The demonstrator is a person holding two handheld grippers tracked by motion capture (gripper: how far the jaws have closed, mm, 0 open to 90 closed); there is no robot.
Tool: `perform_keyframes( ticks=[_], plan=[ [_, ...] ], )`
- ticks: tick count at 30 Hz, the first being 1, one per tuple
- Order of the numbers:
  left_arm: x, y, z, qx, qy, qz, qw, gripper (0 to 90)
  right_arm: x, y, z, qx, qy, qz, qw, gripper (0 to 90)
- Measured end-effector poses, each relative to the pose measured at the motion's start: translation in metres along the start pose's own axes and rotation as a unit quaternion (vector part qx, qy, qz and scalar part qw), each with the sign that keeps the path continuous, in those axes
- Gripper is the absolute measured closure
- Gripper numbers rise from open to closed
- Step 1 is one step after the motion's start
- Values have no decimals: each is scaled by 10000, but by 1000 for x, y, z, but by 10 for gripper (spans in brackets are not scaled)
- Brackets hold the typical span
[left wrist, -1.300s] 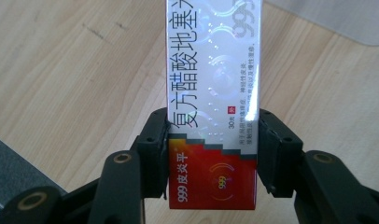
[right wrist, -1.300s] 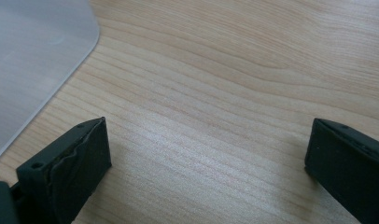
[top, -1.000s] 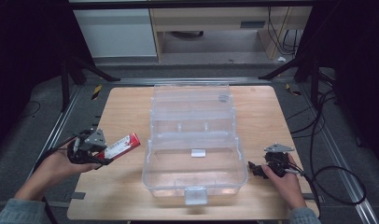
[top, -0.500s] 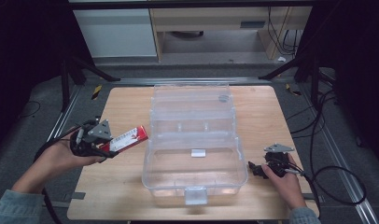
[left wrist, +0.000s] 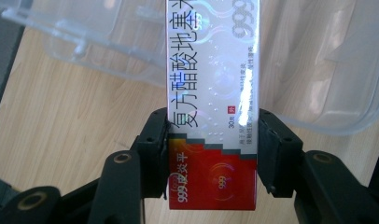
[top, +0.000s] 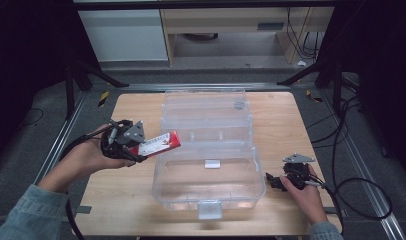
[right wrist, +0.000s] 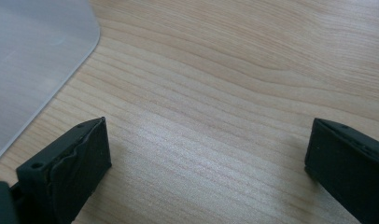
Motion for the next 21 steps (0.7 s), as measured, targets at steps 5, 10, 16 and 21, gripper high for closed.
perform_keyframes(
  ticks=[5, 10, 16, 21],
  plan=[
    [11, 5, -23, 197, -9, 98, 9998, 510, 0, 0, 0, -1, 1, 0, 10000, 5],
    [19, 12, -45, 373, 60, 188, 9991, 510, 0, 0, 0, -8, -4, -6, 10000, 5],
    [26, 20, -64, 522, 141, 283, 9981, 509, 0, 0, 0, -34, -5, -11, 10000, 5],
    [36, 31, -82, 610, 226, 438, 9969, 509, 0, 0, 1, -23, -7, -10, 10000, 5]
  ],
)
Point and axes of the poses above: each handheld gripper's, and its own axes: x roughly forward along the jaws, z roughly out of its underside, y roughly to its right, the point moved 10 cm from there along x, roughly forward along the jaws, and after that the axes turned 7 degrees about x, right-handed, at the moved point
